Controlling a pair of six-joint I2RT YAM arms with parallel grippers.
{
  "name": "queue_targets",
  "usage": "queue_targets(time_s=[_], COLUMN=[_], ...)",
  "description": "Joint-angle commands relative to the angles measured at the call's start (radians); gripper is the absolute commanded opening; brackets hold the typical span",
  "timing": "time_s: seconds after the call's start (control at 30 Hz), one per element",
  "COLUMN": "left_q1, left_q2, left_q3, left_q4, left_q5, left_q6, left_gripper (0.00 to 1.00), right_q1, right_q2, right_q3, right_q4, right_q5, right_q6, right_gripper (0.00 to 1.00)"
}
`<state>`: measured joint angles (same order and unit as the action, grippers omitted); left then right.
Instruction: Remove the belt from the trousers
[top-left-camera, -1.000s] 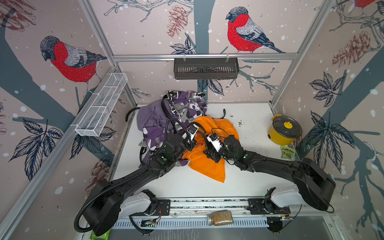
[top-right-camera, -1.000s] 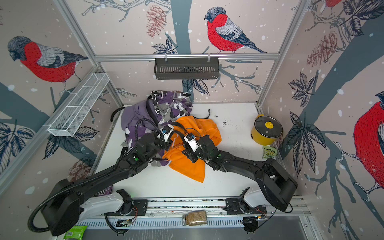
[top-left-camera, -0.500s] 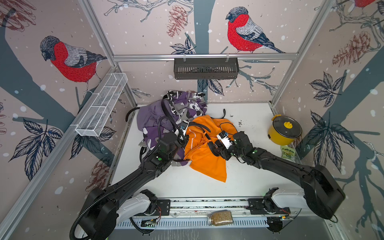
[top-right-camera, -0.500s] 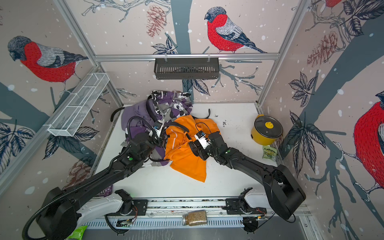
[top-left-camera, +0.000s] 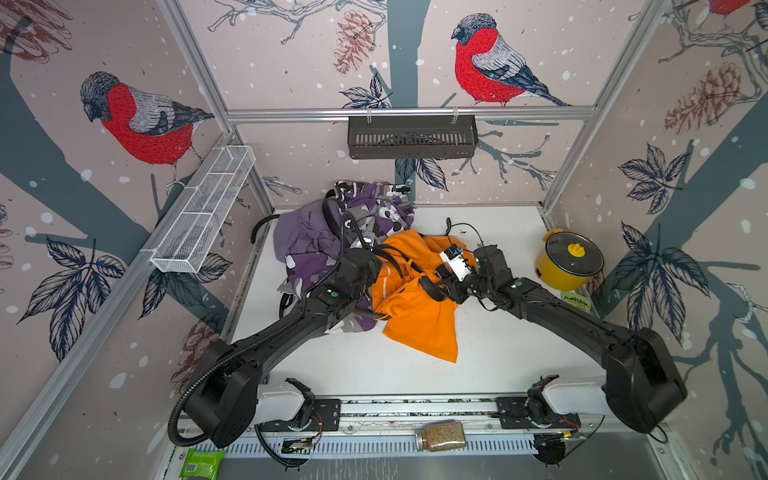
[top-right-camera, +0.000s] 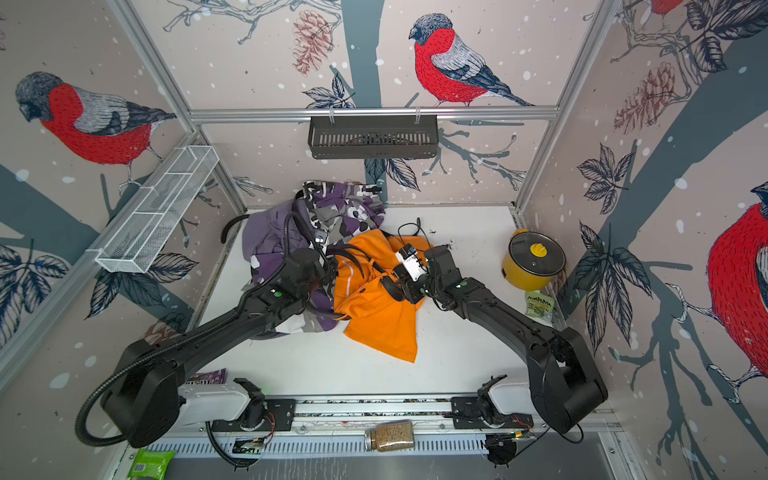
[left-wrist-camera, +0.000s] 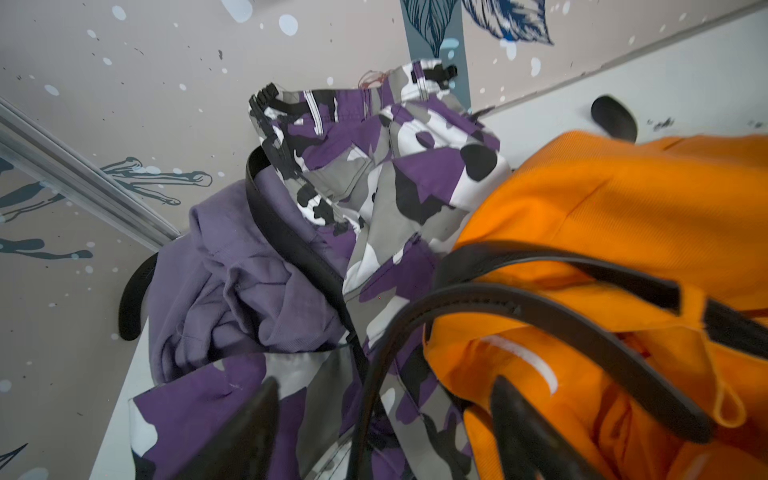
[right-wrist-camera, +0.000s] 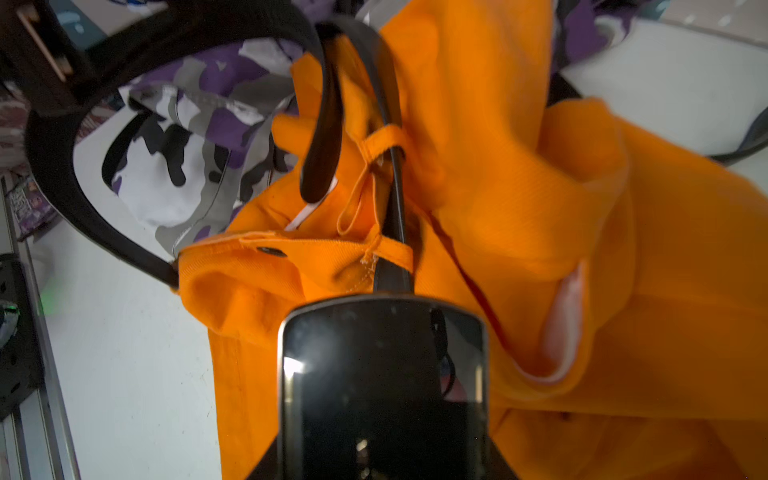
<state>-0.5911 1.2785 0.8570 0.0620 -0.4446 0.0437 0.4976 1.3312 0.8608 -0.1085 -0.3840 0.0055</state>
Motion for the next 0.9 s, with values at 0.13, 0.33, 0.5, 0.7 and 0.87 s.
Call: queue_targets(time_s=[0.13, 0.33, 0.5, 0.7, 0.87], left_q1=[-0.016, -0.166, -0.243, -0.245, -0.245], left_q2=[-0.109, -0.094, 0.034, 0.149, 0.213], left_q3=[0.088, 0.047, 0.051, 0.057, 0.087], left_q4=[0.030, 0.210, 0.420, 0.642, 0.717], left_q5=[0.405, 0.667, 0.722, 0.681, 0.652], left_q6=[0.025, 0.025, -0.006, -0.047, -0.050], left_gripper=[1.00, 1.00, 1.00, 0.96, 0.80], right_q1=[-0.072, -0.091, -0.090, -0.062, -0.033], right_q2=[-0.026, -0.033, -0.020, -0.023, -0.024], right_q3=[0.194, 0.355, 0.455, 0.519, 0.545], right_q4=[-0.094, -0.095, -0.099, -0.113, -0.118], right_q5=[-0.004, -0.010, -0.043, -0.066, -0.073], right_q6=[0.047, 0.112, 0.160, 0.175, 0.183], right_gripper=[0.00, 0.00, 0.01, 0.01, 0.01])
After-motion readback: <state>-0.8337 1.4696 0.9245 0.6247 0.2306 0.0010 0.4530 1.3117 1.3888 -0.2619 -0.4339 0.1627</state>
